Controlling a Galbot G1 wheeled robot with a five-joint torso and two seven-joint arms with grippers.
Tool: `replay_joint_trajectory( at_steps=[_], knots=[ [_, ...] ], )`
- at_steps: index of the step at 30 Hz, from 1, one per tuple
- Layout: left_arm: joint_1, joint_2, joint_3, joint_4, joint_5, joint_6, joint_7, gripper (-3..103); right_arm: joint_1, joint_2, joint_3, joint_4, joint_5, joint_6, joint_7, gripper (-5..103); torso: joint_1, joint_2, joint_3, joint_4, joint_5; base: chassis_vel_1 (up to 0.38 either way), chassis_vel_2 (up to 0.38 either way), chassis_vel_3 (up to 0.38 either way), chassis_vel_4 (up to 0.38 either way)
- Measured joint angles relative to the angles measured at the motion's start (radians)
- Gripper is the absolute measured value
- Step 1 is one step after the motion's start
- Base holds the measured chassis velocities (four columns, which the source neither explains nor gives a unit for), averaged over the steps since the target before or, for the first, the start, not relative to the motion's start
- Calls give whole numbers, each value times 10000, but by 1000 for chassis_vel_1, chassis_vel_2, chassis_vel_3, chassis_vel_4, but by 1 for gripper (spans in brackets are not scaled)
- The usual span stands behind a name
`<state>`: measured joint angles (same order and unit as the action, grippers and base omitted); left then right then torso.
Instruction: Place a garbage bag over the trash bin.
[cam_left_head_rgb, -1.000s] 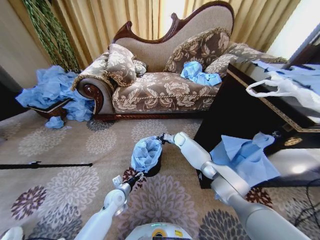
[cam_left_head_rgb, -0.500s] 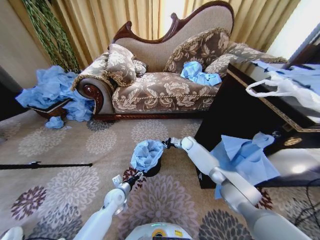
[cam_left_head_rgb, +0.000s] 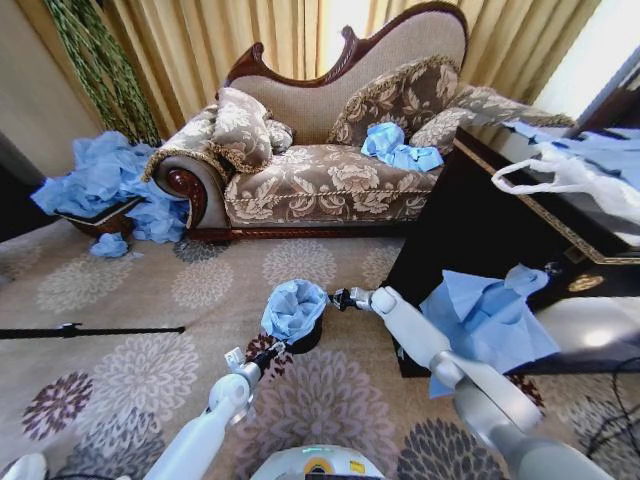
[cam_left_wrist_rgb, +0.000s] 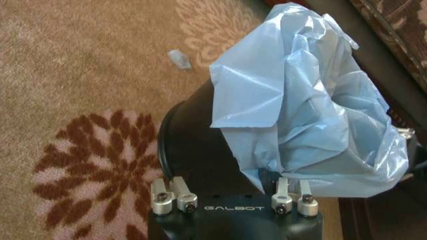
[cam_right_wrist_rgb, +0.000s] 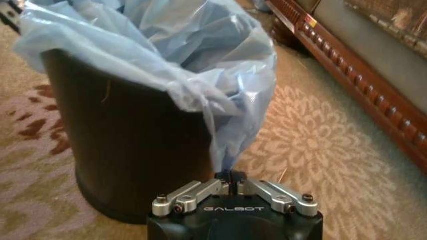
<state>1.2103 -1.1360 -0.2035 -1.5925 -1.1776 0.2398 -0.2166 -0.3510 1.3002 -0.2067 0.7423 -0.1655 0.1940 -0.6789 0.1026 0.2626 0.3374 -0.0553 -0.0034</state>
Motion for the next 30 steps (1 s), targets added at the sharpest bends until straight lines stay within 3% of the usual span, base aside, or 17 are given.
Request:
replay_joint_trajectory(
  at_steps=[20,25,28,30],
  knots=[
    [-129,-90,-8,238,-5,0,-57,70,-829,554,484,-359,-304,46,1304,0,0,0,0,0,-1,0,0,0,0],
    [-214,-153,-43,351,25,-2,-75,66,-1034,655,567,-322,-353,4,1672,0,0,0,0,2,-1,0,0,0,0],
    [-278,-195,-51,427,24,-24,-66,56,-1192,725,613,-311,-376,-11,1902,0,0,0,1,0,-1,0,0,0,0],
    [-284,-199,-51,438,22,-34,-50,56,-1205,737,623,-314,-386,-12,1923,0,0,0,0,0,-1,0,0,0,0]
  ],
)
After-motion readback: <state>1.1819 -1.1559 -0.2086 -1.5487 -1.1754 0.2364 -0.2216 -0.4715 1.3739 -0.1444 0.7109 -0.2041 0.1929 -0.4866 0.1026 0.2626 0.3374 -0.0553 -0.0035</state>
